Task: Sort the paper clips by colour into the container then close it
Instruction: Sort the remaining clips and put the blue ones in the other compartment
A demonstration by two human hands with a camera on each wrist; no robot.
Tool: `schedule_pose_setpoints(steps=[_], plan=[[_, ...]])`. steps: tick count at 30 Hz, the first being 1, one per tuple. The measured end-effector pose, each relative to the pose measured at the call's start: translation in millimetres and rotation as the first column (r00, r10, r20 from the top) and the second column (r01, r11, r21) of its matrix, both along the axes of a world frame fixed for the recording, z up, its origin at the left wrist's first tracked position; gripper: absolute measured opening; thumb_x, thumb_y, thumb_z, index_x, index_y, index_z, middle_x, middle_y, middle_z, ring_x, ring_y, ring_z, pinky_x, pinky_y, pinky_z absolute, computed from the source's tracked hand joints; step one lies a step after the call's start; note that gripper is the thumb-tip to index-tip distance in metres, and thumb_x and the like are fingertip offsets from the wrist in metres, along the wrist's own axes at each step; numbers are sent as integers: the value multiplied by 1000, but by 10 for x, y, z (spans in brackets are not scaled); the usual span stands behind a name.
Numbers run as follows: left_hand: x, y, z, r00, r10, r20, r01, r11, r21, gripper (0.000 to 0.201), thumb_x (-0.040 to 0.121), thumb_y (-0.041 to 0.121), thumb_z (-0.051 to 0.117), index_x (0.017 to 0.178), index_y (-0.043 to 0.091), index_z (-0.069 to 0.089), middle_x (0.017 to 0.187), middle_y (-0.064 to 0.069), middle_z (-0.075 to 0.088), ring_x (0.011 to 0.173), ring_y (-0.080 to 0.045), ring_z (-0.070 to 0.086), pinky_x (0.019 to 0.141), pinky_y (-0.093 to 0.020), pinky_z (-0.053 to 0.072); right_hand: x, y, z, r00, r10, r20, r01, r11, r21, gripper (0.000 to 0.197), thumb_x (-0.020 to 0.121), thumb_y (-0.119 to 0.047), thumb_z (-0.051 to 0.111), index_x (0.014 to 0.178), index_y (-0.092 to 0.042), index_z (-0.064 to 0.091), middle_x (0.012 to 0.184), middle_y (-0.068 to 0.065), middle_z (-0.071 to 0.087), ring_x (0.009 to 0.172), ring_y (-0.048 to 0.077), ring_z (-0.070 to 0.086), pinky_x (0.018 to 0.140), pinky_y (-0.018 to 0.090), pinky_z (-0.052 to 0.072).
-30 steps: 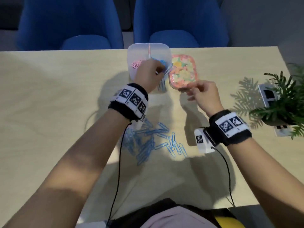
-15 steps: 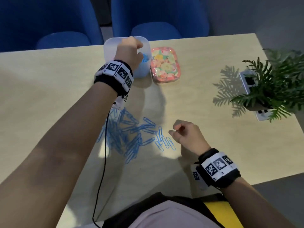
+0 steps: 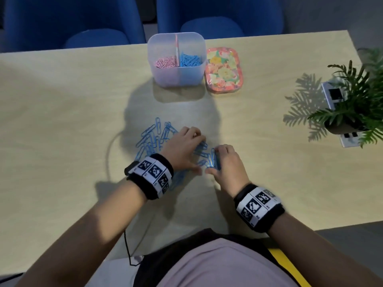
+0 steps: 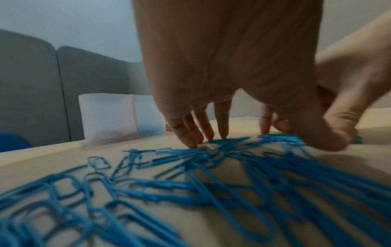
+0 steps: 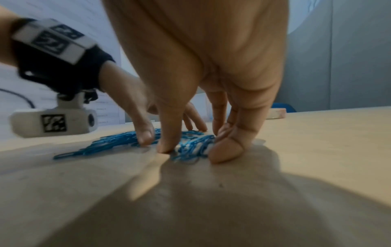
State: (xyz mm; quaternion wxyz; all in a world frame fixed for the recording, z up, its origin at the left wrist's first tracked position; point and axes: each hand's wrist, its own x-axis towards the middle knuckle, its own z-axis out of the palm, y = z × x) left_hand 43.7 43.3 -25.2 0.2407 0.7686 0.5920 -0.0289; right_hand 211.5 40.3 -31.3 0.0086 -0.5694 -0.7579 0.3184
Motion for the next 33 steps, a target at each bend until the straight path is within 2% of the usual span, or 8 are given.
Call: schedule_pose_setpoints(steps=[6, 11, 18, 22, 24, 26, 29, 33], plan=[[160, -66, -108, 984, 72, 165, -88, 992, 94, 25, 86, 17, 58, 108, 7, 64, 106, -15, 59, 95, -33, 54, 81, -46, 49, -35, 69, 13, 1000, -2, 19, 0, 995, 102, 15, 84, -12, 59, 98, -4, 61, 104, 14, 57, 101, 32, 52, 80, 38, 42], [221, -11, -87, 980, 140, 138, -144, 989, 18, 25, 92, 18, 45, 108, 6, 60, 106, -15, 57, 101, -31, 51, 86, -43, 44, -90, 137, 37, 997, -22, 79, 16, 997, 79, 14, 88, -7, 51, 99, -3, 59, 105, 16, 59, 102, 32, 52, 81, 35, 41], [259, 47, -54, 988, 63, -140, -63, 998, 7, 23, 92, 2, 40, 112, 5, 50, 113, -12, 52, 104, -27, 48, 88, -32, 39, -114, 226, 77, 994, -3, 111, 6, 1000, -28, 10, 87, -5, 51, 96, -1, 55, 104, 18, 60, 98, 34, 54, 69, 29, 31], [247, -24, -11, 947, -37, -320, 89, 985, 150, 23, 70, 8, 46, 68, 20, 65, 67, 4, 60, 57, -11, 54, 53, -19, 42, -102, 257, 120, 987, 82, 137, -76, 996, -47, 10, 87, -5, 51, 95, -1, 55, 99, 19, 62, 94, 36, 56, 71, 35, 39], [211, -65, -3, 958, -34, -286, 98, 972, 213, 10, 65, 9, 61, 67, 19, 65, 64, 4, 60, 52, -10, 54, 47, -18, 41, -93, 365, 149, 993, 49, 106, -34, 989, -141, 1, 84, -6, 54, 84, -6, 55, 92, 17, 63, 88, 34, 58, 70, 34, 43], [153, -94, -2, 984, 6, -176, 37, 971, 237, 18, 71, 5, 69, 88, 11, 64, 81, -3, 63, 70, -17, 59, 58, -22, 47, -114, 531, 227, 998, 22, 58, -9, 975, -222, 15, 82, -6, 58, 69, -11, 51, 81, 12, 59, 78, 28, 56, 65, 26, 44], [21, -66, -54, 994, 95, -50, -88, 987, 132, 23, 94, 8, 45, 116, 8, 52, 108, -10, 59, 98, -25, 55, 82, -35, 50, -251, 917, 474, 999, -44, -22, 38, 973, -228, 32, 84, -7, 59, 56, -15, 45, 60, 1, 48, 56, 12, 46, 45, 11, 36], [-27, -48, -29, 973, 209, 102, -218, 973, 78, 24, 96, 16, 43, 115, 7, 57, 109, -12, 63, 101, -30, 57, 86, -42, 48, -645, 1579, 823, 981, -128, -147, 105, 982, -157, 29, 84, -10, 62, 62, -15, 44, 60, 4, 50, 52, 12, 47, 44, 20, 39]])
